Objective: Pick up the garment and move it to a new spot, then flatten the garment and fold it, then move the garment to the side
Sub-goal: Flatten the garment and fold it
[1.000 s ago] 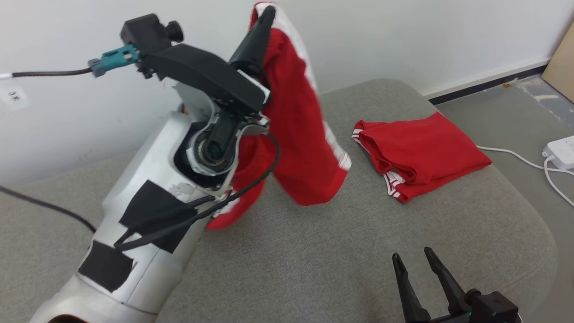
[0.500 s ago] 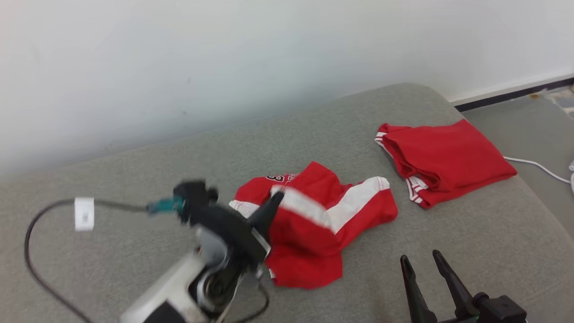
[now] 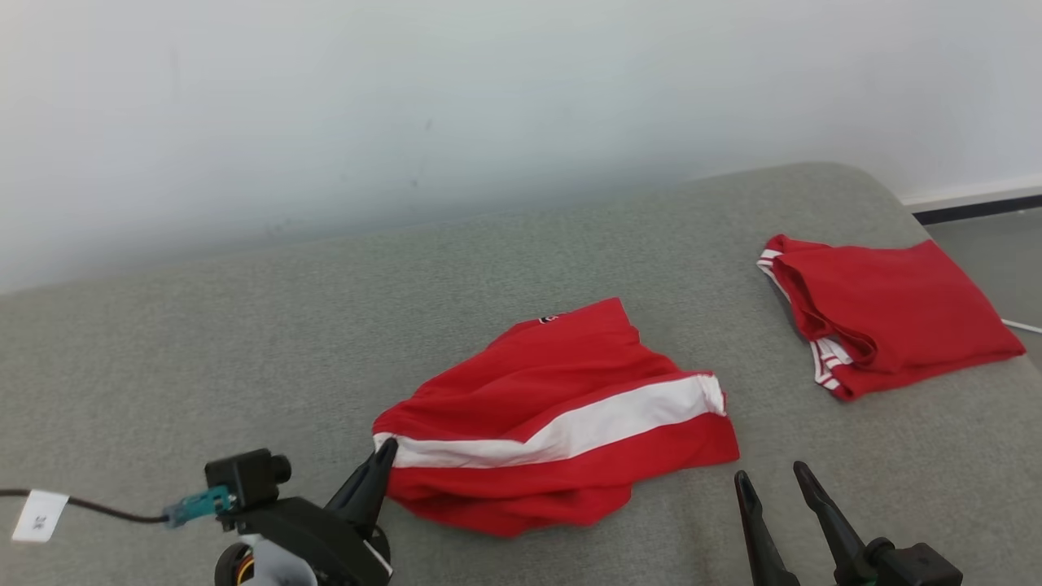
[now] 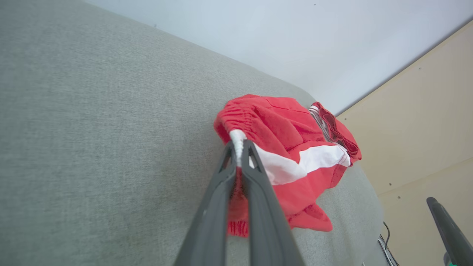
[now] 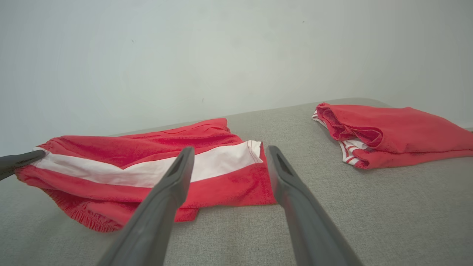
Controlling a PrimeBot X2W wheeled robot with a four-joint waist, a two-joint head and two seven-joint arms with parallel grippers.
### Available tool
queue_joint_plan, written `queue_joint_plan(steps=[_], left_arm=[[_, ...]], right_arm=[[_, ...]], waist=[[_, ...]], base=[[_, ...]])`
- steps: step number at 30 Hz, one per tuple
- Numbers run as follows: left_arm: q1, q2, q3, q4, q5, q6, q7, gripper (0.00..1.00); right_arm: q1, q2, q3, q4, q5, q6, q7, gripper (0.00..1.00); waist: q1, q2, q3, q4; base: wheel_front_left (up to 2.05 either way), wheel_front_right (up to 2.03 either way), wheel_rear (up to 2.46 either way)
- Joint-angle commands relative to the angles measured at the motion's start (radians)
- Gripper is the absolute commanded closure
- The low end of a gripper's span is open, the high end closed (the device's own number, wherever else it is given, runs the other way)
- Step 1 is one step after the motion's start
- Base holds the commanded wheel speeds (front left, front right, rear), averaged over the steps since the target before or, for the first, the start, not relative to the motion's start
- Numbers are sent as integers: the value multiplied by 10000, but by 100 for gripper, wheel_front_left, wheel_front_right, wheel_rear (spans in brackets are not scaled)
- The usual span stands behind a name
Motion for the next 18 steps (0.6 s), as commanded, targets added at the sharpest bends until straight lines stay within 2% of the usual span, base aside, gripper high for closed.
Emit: queue_joint_plan(steps=[1,8,10,11,12,13,14,17,18], left_arm=[[225,103,63,-13,32,62,-162,100],[773,232,511,288,-246,207,-512,100],[932,272,550,367,-166,185,-597,77],[1004,307,568,410,-110,186,-621,73],[1062,317,610,444,-82,188,-685,58],[1128,324,661,472,-30,222,-712,52],[1203,333,712,492,17,246,-771,40],[1440,344,972,505,231,340,-850,16],[1521,355,1091,492,346,399,-871,15]], right_arm=[[76,-50,19,18,-17,-11,-6,0],[-4,-80,121,91,32,-11,-8,0],[-3,-81,170,114,50,-11,-6,0],[7,-91,189,125,64,-11,-6,0],[22,-106,206,131,90,-11,-6,0],[45,-117,211,134,120,-11,-7,0],[76,-129,214,136,136,-11,-6,0],[165,-151,213,141,167,-11,-7,0],[182,-152,221,147,181,-11,-6,0]], waist=[[0,0,-33,210],[0,0,-143,340],[0,0,-197,318],[0,0,-223,305],[0,0,-255,291],[0,0,-284,280],[0,0,-314,269],[0,0,-413,239],[0,0,-441,229]], base=[[0,0,0],[0,0,0],[0,0,0],[0,0,0],[0,0,0],[0,0,0],[0,0,0],[0,0,0],[0,0,0]])
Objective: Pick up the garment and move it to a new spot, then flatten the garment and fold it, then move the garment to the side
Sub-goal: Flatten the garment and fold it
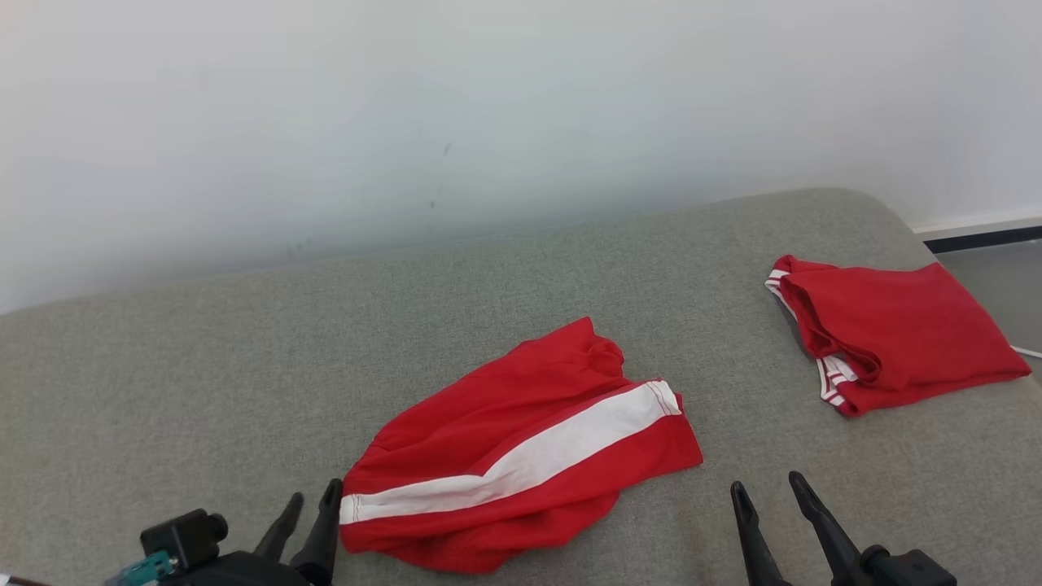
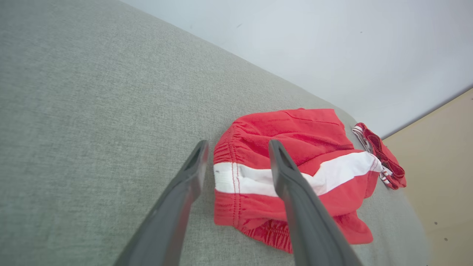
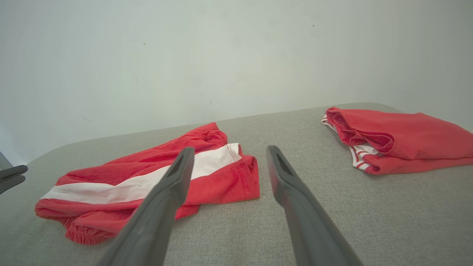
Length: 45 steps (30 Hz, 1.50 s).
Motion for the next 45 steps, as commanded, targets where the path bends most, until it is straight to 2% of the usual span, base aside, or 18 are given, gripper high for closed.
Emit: queue_joint_plan(steps=[1,6,10,11,19,25,30,37,45], left_arm=[[279,102,203,21,337,119,-71,0],[958,-63,1350,-428,1765,496,-90,0],[1773,-529,2535,-1118,2937,747,-95,0],[1773,-529,2535,-1118,2937,747,-95,0],[3142,-1303,3538,-2471,5616,868,-94,0],[3683,-1688,3915,-2760,7458,713,-93,0],[3931,-2031,4057,-2834,8385,415,-94,0],[4093,-2419,4237,-2702,9071,9,-94,0],[4063,-2683,4399,-2521,9503,-340,-95,0]], right_arm=[[150,-52,18,-1,92,-11,-4,0],[219,-9,-81,-39,94,-11,-4,0],[254,78,-184,7,160,-11,-5,0],[254,78,-184,7,160,-11,-5,0],[-204,307,-161,726,876,-11,-7,0],[-996,120,250,1847,1309,-11,-5,0],[-1882,-286,519,3128,1692,-11,-5,0],[-3478,-992,1459,5268,2760,-11,388,0],[-4947,-1496,2354,6586,3955,-10,1019,0]], waist=[[1,0,-76,-34],[1,0,-180,-4],[1,0,-228,117],[1,0,-228,117],[1,0,-172,589],[1,0,-62,1035],[1,0,66,1433],[1,0,246,1819],[1,0,423,2004]], base=[[0,0,0],[0,0,0],[0,0,0],[0,0,0],[0,0,0],[0,0,0],[0,0,0],[0,0,0],[0,0,0]])
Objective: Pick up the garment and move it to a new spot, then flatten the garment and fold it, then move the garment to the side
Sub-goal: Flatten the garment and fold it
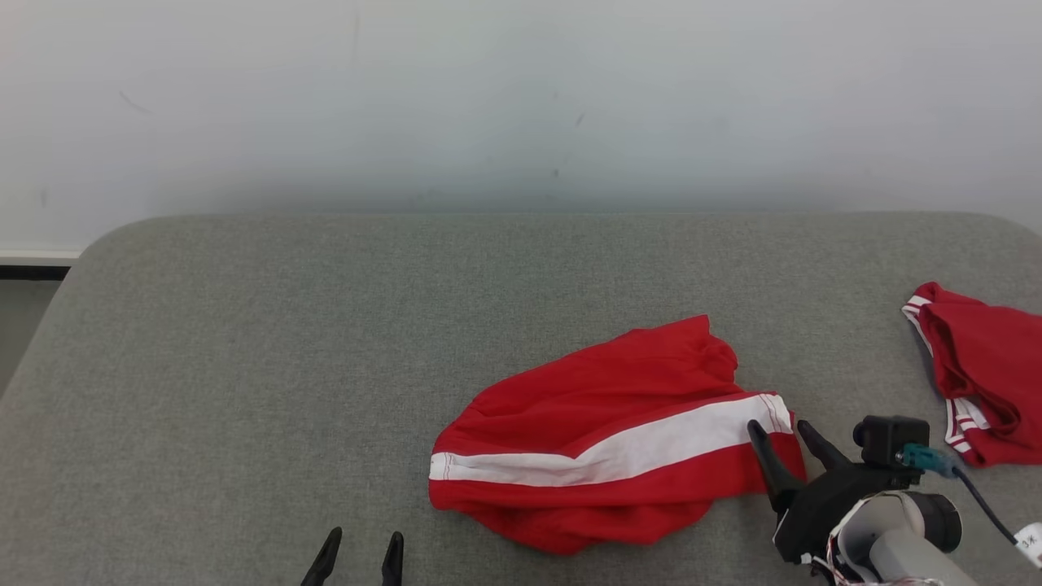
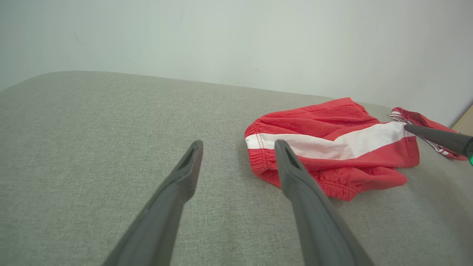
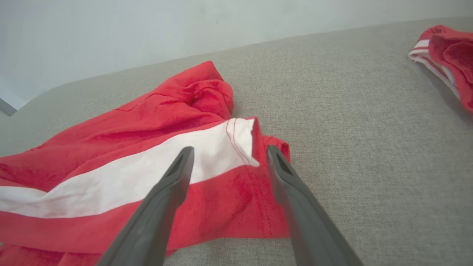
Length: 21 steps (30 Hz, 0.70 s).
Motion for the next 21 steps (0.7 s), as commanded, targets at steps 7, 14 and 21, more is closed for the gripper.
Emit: queue_joint_plan(steps=[7,14,21], left_arm=[[21,-166,233,211,405,-282,-41,0],[-53,-248,271,415,560,-419,-41,0],[-3,-295,307,583,641,-498,-41,0]], right_arm=[[-1179,-374,893,967,1265,-9,1100,0],[-1556,-458,1496,1287,1980,-8,1528,23],[-1859,-728,2354,1376,2297,-8,1407,100]], waist=[[-1,-1,229,114],[-1,-1,186,159],[-1,-1,64,112]], base=[[0,0,0],[0,0,0],[0,0,0]])
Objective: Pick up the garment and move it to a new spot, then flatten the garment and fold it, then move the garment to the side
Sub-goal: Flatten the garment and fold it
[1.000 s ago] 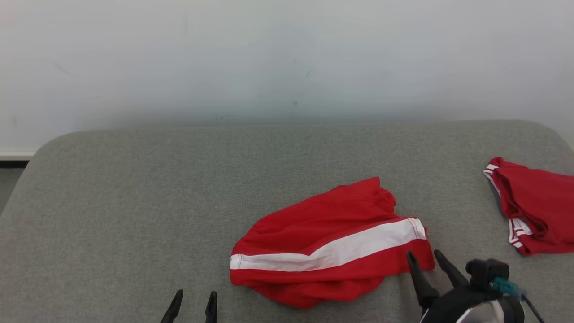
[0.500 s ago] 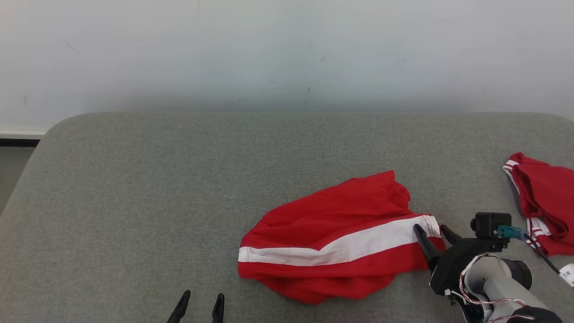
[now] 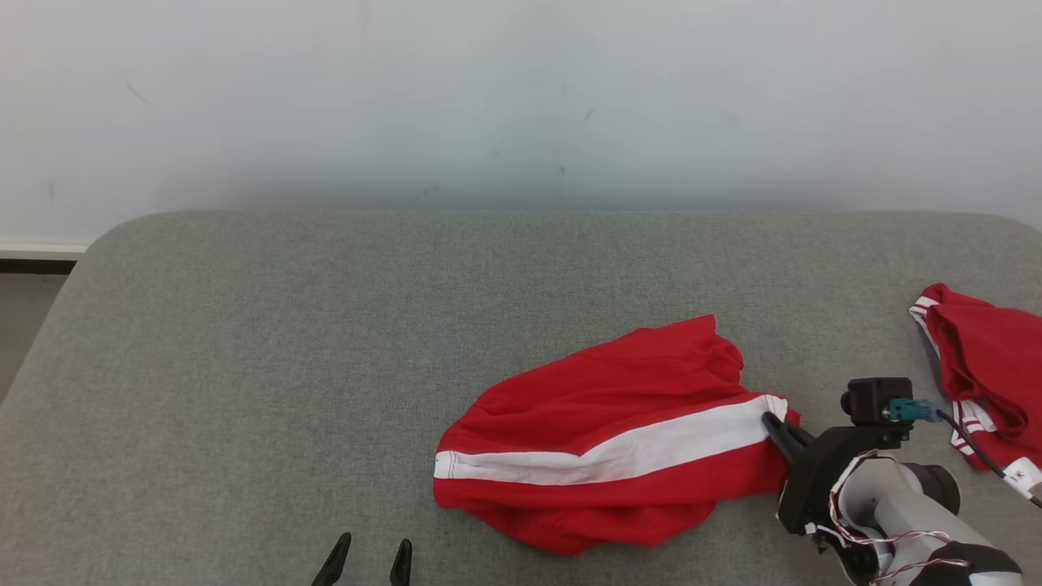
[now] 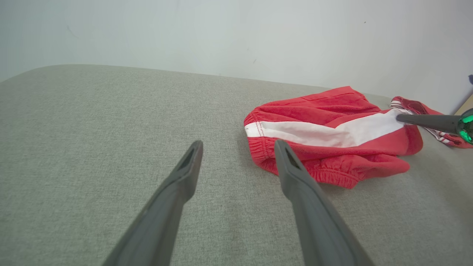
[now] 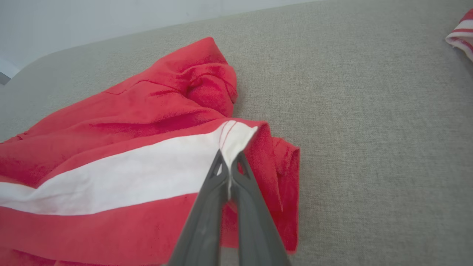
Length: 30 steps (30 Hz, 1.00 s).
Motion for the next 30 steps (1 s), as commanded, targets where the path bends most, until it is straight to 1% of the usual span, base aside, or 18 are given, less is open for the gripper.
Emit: queue_joint_plan(steps=[1,4,8,13,15,18,23,26,30], left_arm=[[75,3,29,72,58,4,-41,0],[39,-24,5,197,-13,-55,-41,0],[-191,-23,-15,383,-135,-117,86,0],[-529,-50,14,550,-493,-251,611,0],[-730,-72,-1,604,-585,-348,878,0],[-1047,-173,-24,706,-948,-465,1397,0],[-1568,-454,-165,843,-1878,-768,2474,0],[-1918,-510,-271,888,-2070,-737,2979,0],[-2322,-524,-396,1056,-2036,-639,3431,0]], right_arm=[[-131,-173,109,-5,118,-9,-94,100],[23,-362,333,-199,306,-8,-192,100],[354,-803,621,-588,523,-9,-269,100],[606,-1207,874,-1022,700,-8,-275,100],[687,-1369,945,-1057,605,-9,-286,100],[741,-1386,1010,-1160,626,-8,-333,100],[778,-1403,1067,-1219,593,-9,-315,100],[703,-1351,1087,-1239,553,-8,-287,100],[655,-1338,1101,-1209,526,-9,-256,100]], waist=[[-1,0,-43,-25],[-1,0,-117,-67],[-1,0,-187,-204],[-1,0,-203,-448],[-1,0,-189,-543],[-1,0,-129,-692],[-1,0,11,-865],[-1,0,106,-940],[-1,0,194,-1001]], base=[[0,0,0],[0,0,0],[0,0,0],[0,0,0],[0,0,0],[0,0,0],[0,0,0],[0,0,0],[0,0,0]])
